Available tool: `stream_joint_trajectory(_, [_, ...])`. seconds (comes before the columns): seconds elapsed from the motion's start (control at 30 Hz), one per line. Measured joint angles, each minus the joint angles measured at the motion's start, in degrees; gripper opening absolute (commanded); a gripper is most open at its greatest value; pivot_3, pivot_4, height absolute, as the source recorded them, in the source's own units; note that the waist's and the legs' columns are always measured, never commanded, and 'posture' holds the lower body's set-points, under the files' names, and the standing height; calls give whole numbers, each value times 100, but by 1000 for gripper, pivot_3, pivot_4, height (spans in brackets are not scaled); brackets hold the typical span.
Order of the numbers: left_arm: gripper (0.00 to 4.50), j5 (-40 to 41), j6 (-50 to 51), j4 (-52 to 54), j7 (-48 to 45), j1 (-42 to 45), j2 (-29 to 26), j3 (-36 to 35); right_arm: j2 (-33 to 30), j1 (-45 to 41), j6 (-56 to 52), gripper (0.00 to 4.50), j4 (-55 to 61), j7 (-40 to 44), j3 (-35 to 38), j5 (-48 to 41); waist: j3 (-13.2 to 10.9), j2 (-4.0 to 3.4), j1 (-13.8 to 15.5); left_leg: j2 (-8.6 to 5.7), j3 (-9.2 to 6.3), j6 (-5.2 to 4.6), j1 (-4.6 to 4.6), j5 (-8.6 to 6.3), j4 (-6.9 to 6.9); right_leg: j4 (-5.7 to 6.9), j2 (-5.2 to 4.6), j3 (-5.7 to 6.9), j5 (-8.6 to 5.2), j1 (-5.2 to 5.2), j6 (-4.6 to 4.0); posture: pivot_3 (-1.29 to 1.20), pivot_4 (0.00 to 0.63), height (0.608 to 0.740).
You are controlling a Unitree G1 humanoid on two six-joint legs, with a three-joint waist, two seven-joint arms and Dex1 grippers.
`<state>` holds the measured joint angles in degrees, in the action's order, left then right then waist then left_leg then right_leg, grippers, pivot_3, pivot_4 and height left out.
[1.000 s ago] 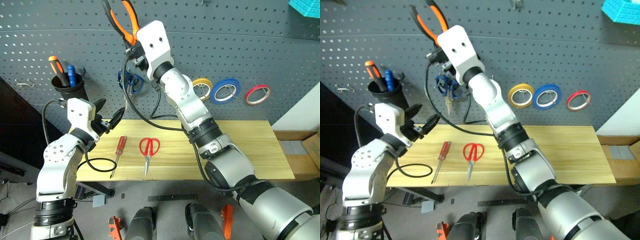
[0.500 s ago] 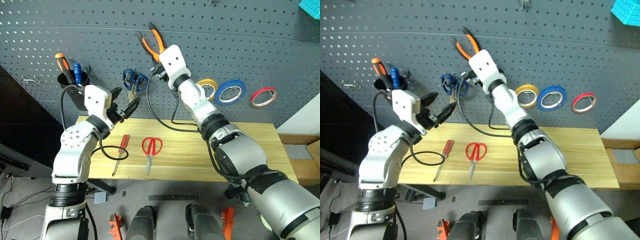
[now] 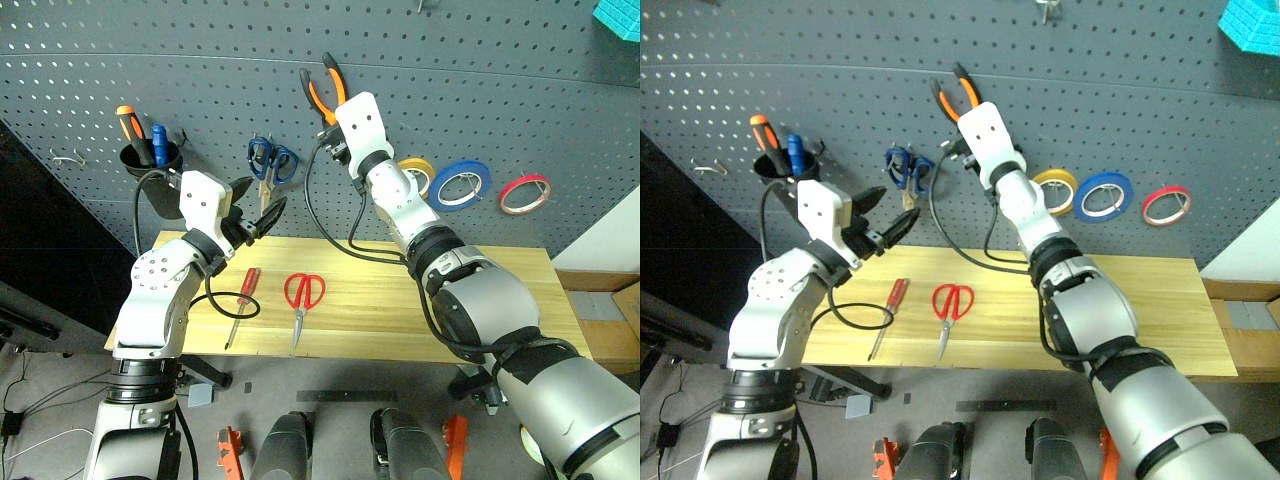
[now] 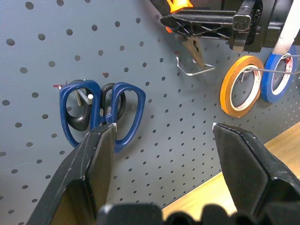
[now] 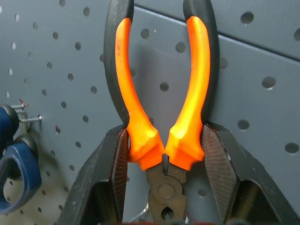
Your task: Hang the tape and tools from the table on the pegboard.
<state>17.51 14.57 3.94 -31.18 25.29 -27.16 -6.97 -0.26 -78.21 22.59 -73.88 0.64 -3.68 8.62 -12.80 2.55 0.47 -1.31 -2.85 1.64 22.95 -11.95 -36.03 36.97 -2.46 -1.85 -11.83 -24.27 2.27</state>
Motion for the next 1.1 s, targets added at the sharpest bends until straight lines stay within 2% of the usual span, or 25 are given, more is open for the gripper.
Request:
stream_joint_trajectory(0.33, [3516,-97,-42,-135,-37,21,69,59,-3,251,-600,1807,-75,66,20,133,0,0,-1,1,0,1,-4,5,-5,1,4,0,6,7,-9,137,145,740])
stream_joint_trajectory(0.4, [3516,-123,-73,-220,-50,60,125,111,-21,250,-711,2537,-29,126,31,120,2,0,-1,2,0,1,-9,5,-5,0,5,4,6,13,-9,124,143,740])
stream_joint_trajectory(0.6, [3516,-206,-223,-380,-52,272,248,212,-46,447,-1196,4340,99,541,25,96,3,0,-20,4,6,6,-10,26,-8,1,10,4,18,17,-21,84,140,740])
stream_joint_trajectory(0.7, [3516,-207,-216,-387,-31,271,315,218,-138,705,-1473,4431,399,891,10,78,3,0,-26,4,5,3,-8,31,-8,1,11,6,21,17,-22,71,140,740])
stream_joint_trajectory(0.8, [3516,-189,-58,-341,58,207,406,221,-305,1287,-1949,4431,1378,1272,-44,52,3,0,-63,6,6,4,-1,29,-4,-2,11,2,21,9,-22,46,140,740])
stream_joint_trajectory(0.93, [3516,-158,355,51,211,-183,604,312,-493,2633,-3163,4431,4019,1851,-279,-45,4,-1,-112,27,-3,14,11,18,7,-5,8,-1,17,-7,-18,25,141,740])
stream_joint_trajectory(1.0, [3516,-162,777,266,373,-408,623,415,-677,3455,-4121,4431,5636,2361,-527,-210,4,-1,-132,53,-3,15,23,8,4,-10,14,-2,14,-16,-15,4,147,740])
stream_joint_trajectory(1.1, [3516,-231,1406,341,615,-690,619,500,-980,4199,-5294,4431,7206,3046,-835,-595,3,-2,-194,56,-4,12,24,4,-5,-7,18,-3,14,-16,-14,-16,151,740])
